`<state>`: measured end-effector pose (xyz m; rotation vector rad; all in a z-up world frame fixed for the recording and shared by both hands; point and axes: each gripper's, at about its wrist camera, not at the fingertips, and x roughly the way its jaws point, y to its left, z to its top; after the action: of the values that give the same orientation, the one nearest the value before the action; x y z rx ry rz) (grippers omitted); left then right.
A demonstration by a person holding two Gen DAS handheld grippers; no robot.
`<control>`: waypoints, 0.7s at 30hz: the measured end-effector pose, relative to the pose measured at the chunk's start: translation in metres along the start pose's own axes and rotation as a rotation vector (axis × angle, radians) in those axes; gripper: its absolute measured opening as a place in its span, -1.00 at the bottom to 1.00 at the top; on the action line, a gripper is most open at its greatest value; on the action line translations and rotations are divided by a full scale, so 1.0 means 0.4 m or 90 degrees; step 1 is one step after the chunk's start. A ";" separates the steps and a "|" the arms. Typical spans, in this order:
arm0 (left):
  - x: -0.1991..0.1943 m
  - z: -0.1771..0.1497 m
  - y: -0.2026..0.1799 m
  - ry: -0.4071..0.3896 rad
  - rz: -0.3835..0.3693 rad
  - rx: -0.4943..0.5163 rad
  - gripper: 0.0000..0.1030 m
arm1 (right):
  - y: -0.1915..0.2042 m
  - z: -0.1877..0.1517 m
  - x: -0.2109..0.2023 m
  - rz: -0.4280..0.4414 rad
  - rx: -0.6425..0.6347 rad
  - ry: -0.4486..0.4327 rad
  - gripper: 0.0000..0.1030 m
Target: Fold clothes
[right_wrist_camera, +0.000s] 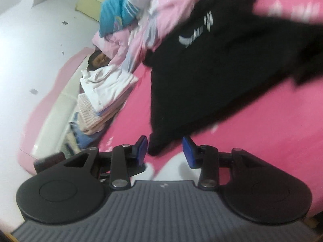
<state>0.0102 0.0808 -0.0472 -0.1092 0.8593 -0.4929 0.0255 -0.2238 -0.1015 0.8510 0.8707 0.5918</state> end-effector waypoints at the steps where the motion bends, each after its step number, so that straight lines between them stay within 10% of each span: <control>1: -0.001 -0.001 0.005 -0.004 -0.007 -0.006 0.33 | -0.006 0.001 0.017 0.004 0.019 0.005 -0.26; 7: -0.001 -0.005 0.067 -0.037 -0.057 -0.101 0.07 | -0.015 -0.011 0.104 0.022 0.080 -0.008 -0.34; 10: 0.010 -0.002 0.133 -0.045 -0.103 -0.217 0.03 | -0.014 -0.009 0.130 0.052 0.098 -0.010 -0.86; 21: 0.086 -0.013 0.232 -0.032 -0.285 -0.439 0.04 | -0.068 0.013 0.121 0.164 0.232 -0.056 -0.92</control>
<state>0.0598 0.1473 -0.1014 -0.9588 0.9285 -0.5871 0.0582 -0.2045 -0.1424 1.3242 0.8064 0.6230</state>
